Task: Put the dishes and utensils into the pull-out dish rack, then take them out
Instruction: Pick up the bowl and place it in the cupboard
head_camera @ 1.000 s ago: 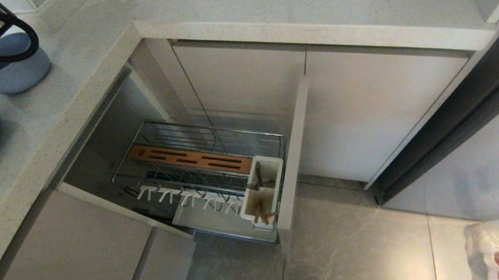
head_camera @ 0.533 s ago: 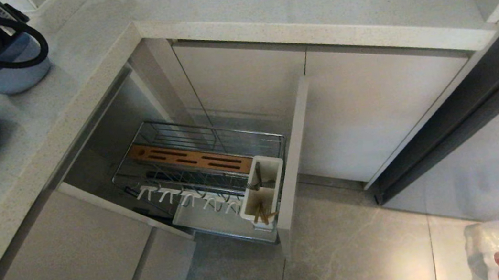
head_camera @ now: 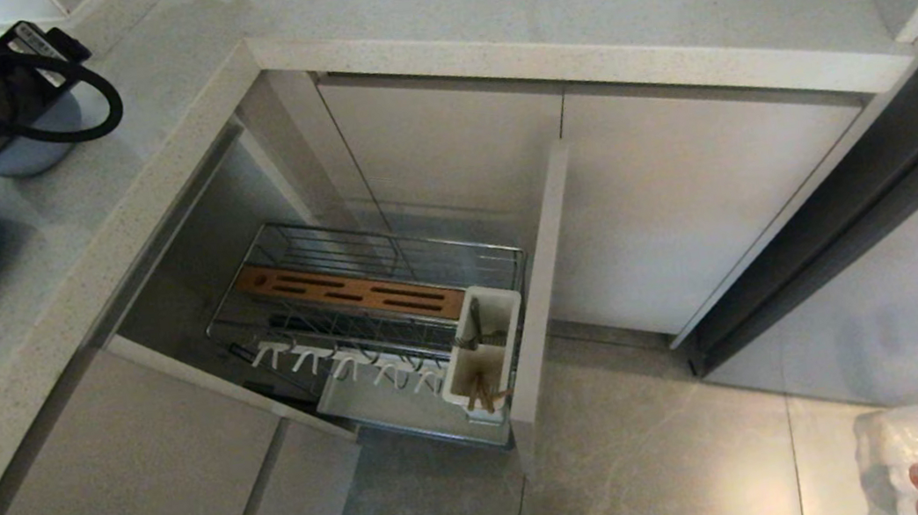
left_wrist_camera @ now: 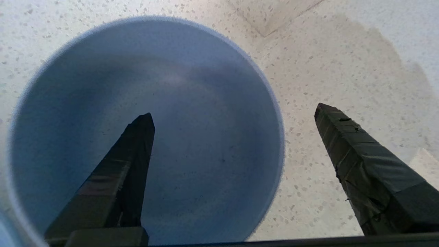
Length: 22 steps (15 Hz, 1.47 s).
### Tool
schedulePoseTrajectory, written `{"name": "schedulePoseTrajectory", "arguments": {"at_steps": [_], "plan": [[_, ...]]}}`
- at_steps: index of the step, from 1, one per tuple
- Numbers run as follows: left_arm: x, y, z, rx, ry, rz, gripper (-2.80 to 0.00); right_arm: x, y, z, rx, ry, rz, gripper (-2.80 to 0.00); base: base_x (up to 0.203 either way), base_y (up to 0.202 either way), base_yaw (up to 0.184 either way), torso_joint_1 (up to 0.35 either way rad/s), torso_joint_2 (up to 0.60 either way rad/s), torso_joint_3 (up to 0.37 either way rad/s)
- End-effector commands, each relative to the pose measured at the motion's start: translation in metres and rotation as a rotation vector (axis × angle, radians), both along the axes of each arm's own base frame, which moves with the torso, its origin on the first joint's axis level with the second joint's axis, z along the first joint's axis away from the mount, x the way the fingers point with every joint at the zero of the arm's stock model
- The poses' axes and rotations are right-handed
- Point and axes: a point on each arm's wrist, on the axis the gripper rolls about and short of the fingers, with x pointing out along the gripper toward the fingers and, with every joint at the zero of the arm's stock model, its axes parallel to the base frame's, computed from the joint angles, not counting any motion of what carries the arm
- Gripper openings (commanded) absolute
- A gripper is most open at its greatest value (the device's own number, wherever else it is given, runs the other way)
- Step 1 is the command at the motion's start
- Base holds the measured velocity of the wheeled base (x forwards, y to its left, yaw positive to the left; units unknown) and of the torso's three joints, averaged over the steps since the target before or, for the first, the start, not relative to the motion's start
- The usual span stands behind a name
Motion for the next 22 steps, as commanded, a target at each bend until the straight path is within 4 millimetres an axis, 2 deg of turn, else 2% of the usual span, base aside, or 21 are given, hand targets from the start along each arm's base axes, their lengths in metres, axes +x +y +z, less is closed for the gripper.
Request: {"name": "schedulePoseTrajectory", "arguments": {"at_steps": [1,7,8,19,22], "plan": [[0.001,0.000,-0.001,-0.003,0.002,0.003,0.00,0.000,0.000,0.000,0.000,0.000,0.000,-2.80,0.000,0.000,0.000,0.000,0.00,0.000],[0.000,0.000,0.000,-0.001,0.000,0.003,0.00,0.000,0.000,0.000,0.000,0.001,0.000,-2.80,0.000,0.000,0.000,0.000,0.00,0.000],[0.000,0.000,-0.001,-0.001,0.002,0.003,-2.80,0.000,0.000,0.000,0.000,0.001,0.000,-2.80,0.000,0.000,0.000,0.000,0.00,0.000],[-0.002,0.000,0.000,-0.001,0.004,0.002,-2.80,0.000,0.000,0.000,0.000,0.001,0.000,-2.80,0.000,0.000,0.000,0.000,0.00,0.000],[-0.016,-0.002,0.006,0.001,0.034,-0.077,-2.80,0.000,0.000,0.000,0.000,0.001,0.000,-2.80,0.000,0.000,0.000,0.000,0.00,0.000]]}}
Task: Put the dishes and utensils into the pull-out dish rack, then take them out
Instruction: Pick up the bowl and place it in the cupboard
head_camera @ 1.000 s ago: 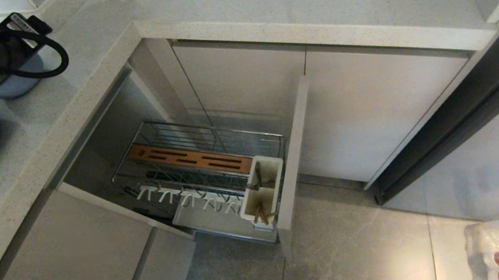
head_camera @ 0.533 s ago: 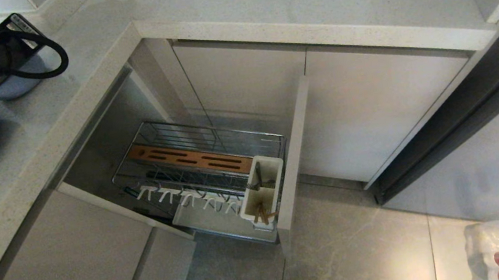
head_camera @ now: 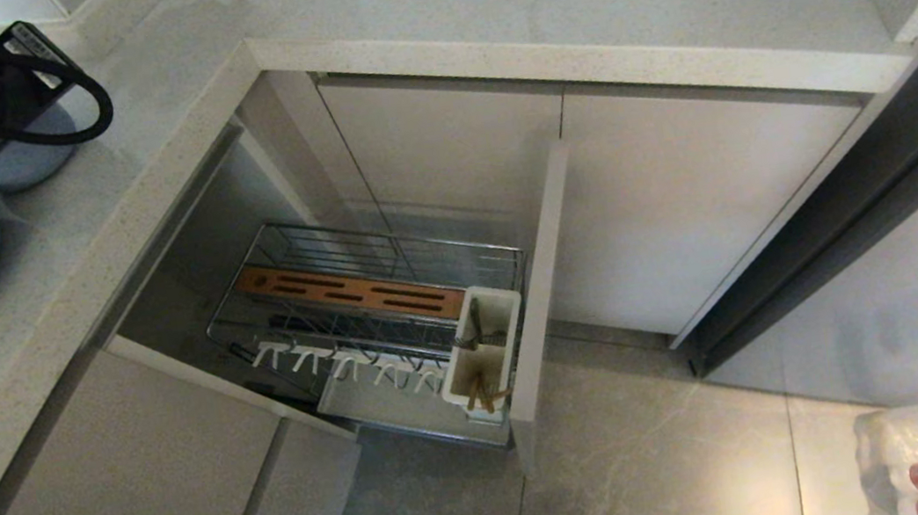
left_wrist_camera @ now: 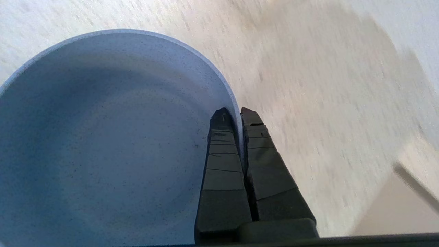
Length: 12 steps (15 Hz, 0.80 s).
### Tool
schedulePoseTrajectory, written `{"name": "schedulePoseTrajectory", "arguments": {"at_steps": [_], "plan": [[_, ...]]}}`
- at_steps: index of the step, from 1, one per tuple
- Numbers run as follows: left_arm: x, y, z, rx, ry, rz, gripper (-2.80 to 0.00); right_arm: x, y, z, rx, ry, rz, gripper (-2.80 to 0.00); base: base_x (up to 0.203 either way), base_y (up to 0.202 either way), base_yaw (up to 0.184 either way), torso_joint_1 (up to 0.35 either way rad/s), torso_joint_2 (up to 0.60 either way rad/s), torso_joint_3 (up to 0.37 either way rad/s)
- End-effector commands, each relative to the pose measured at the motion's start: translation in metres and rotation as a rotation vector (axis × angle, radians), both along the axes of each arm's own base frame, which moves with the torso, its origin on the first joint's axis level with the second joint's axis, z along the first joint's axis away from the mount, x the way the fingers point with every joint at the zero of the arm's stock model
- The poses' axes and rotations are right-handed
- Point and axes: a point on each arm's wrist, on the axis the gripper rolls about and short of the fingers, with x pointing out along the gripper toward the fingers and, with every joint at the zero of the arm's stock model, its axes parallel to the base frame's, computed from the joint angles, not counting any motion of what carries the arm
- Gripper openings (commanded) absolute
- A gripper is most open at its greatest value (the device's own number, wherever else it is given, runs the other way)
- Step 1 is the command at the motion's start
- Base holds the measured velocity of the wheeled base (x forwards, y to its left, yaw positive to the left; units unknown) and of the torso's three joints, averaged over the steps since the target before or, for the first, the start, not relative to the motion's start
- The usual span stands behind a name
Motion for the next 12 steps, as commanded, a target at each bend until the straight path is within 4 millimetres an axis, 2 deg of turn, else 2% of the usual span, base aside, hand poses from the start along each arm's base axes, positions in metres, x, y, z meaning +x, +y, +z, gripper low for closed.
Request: {"name": "schedulePoseTrajectory", "arguments": {"at_steps": [1,7,12], "plan": [[-0.014,-0.001,0.007,-0.006,0.003,-0.051,-2.80,0.000,0.000,0.000,0.000,0.001,0.000,-2.80,0.000,0.000,0.000,0.000,0.00,0.000],[-0.081,-0.019,0.038,-0.102,-0.090,-0.264,-2.80,0.000,0.000,0.000,0.000,0.001,0.000,-2.80,0.000,0.000,0.000,0.000,0.00,0.000],[-0.142,-0.056,0.059,-0.111,-0.116,-0.489,-2.80,0.000,0.000,0.000,0.000,0.001,0.000,-2.80,0.000,0.000,0.000,0.000,0.00,0.000]]}}
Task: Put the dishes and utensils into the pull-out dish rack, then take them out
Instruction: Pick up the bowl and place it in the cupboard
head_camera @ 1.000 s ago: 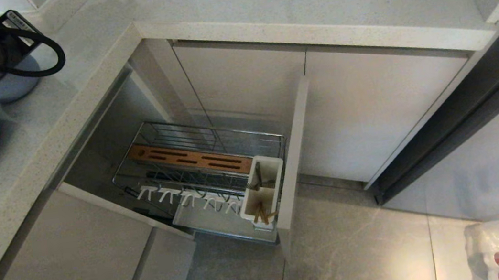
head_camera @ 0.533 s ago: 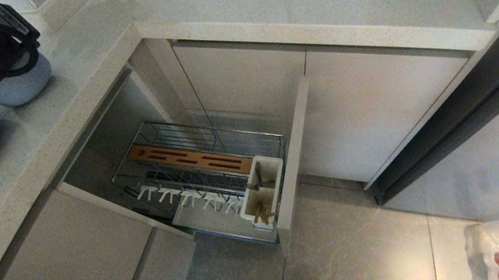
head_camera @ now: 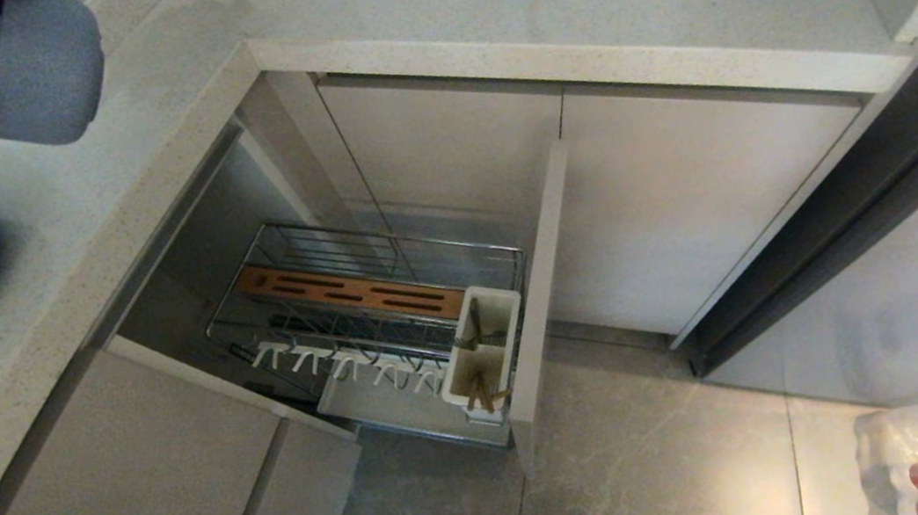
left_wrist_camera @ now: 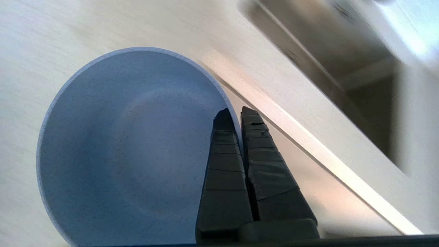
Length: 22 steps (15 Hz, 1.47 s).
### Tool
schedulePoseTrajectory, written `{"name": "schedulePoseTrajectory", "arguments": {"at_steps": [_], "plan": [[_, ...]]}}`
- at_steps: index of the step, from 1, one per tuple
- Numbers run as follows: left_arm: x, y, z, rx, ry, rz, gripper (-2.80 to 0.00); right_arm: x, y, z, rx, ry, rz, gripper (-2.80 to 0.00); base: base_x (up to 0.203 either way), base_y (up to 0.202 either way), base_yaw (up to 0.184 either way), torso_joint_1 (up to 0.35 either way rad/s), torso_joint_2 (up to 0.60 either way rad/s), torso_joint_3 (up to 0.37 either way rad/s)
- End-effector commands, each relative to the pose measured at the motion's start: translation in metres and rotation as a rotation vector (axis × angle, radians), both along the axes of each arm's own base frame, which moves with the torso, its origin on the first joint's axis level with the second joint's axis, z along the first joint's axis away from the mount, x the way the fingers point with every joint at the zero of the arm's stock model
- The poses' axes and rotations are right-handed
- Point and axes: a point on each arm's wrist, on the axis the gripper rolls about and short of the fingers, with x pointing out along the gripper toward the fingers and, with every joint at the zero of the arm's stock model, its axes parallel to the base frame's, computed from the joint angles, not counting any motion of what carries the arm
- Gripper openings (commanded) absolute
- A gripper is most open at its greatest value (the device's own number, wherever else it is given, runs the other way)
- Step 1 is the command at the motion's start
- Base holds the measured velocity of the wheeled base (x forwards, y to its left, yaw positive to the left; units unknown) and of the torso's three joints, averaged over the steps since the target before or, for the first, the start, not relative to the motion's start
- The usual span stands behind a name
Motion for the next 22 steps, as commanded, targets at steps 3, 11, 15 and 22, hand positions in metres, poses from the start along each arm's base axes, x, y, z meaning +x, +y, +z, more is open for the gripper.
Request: {"name": "schedulePoseTrajectory", "arguments": {"at_steps": [3,11,15,22], "plan": [[-0.059,-0.005,0.002,0.018,0.082,-0.114,-2.80,0.000,0.000,0.000,0.000,0.001,0.000,-2.80,0.000,0.000,0.000,0.000,0.00,0.000],[-0.068,-0.028,-0.012,-0.292,-0.070,-0.320,-2.80,0.000,0.000,0.000,0.000,0.001,0.000,-2.80,0.000,0.000,0.000,0.000,0.00,0.000],[-0.041,-0.049,-0.053,-0.373,-0.192,-0.359,-2.80,0.000,0.000,0.000,0.000,0.001,0.000,-2.80,0.000,0.000,0.000,0.000,0.00,0.000],[0.025,-0.104,-0.129,-0.613,-0.025,-0.229,-2.80,0.000,0.000,0.000,0.000,0.001,0.000,-2.80,0.000,0.000,0.000,0.000,0.00,0.000]]}}
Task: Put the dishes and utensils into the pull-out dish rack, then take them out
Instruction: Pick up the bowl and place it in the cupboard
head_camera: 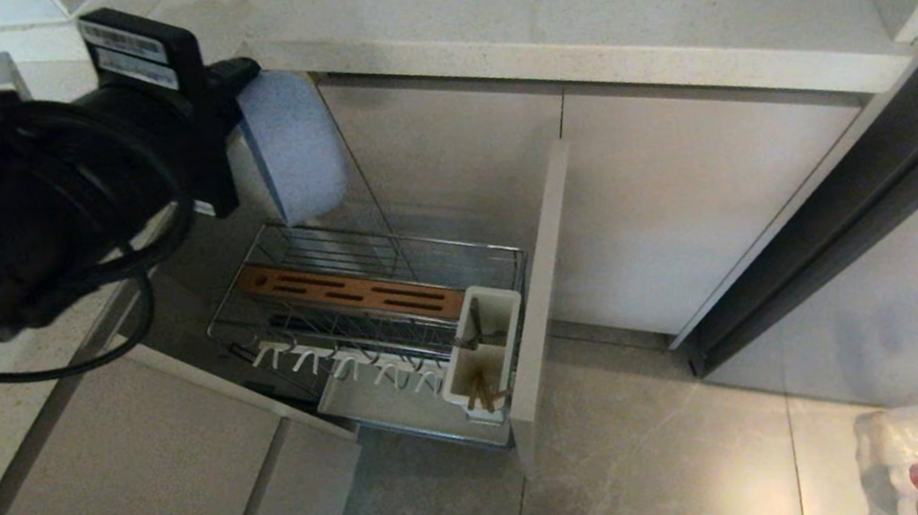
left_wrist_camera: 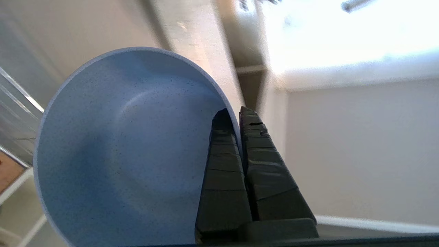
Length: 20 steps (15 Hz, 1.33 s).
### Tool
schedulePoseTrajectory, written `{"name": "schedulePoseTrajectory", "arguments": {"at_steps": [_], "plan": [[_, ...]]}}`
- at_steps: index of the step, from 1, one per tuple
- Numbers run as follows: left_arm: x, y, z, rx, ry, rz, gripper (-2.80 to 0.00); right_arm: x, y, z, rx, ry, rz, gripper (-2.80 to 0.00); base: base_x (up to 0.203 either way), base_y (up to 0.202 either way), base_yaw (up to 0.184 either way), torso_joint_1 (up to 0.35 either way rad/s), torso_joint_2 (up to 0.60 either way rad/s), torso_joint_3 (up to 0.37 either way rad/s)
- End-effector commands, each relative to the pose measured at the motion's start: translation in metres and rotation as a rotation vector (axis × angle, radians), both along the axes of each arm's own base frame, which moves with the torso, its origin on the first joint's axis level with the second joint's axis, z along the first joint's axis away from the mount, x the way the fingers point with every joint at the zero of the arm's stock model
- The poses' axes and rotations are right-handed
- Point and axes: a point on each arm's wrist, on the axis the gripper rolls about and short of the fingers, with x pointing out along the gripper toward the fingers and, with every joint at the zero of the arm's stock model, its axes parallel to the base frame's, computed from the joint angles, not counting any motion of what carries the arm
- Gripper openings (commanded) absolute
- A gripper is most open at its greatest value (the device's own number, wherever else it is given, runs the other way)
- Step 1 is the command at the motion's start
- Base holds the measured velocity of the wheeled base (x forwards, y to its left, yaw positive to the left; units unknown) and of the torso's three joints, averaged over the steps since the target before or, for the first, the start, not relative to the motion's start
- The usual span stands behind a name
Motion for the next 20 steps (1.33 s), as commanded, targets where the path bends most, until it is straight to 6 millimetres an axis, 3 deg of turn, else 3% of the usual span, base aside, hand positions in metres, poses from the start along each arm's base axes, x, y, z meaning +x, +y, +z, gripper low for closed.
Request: {"name": "schedulePoseTrajectory", "arguments": {"at_steps": [1,5,9,16,20], "plan": [[0.021,-0.029,-0.027,0.009,0.050,0.020,-2.80,0.000,0.000,0.000,0.000,0.001,0.000,-2.80,0.000,0.000,0.000,0.000,0.00,0.000],[0.040,-0.066,-0.060,0.009,0.098,0.094,-2.80,0.000,0.000,0.000,0.000,0.001,0.000,-2.80,0.000,0.000,0.000,0.000,0.00,0.000],[0.062,-0.082,-0.084,-0.050,0.051,0.174,-2.80,0.000,0.000,0.000,0.000,0.001,0.000,-2.80,0.000,0.000,0.000,0.000,0.00,0.000],[0.109,-0.081,-0.132,-0.027,0.028,0.285,-2.80,0.000,0.000,0.000,0.000,0.001,0.000,-2.80,0.000,0.000,0.000,0.000,0.00,0.000],[0.128,-0.076,-0.149,-0.077,-0.071,0.242,-2.80,0.000,0.000,0.000,0.000,0.001,0.000,-2.80,0.000,0.000,0.000,0.000,0.00,0.000]]}}
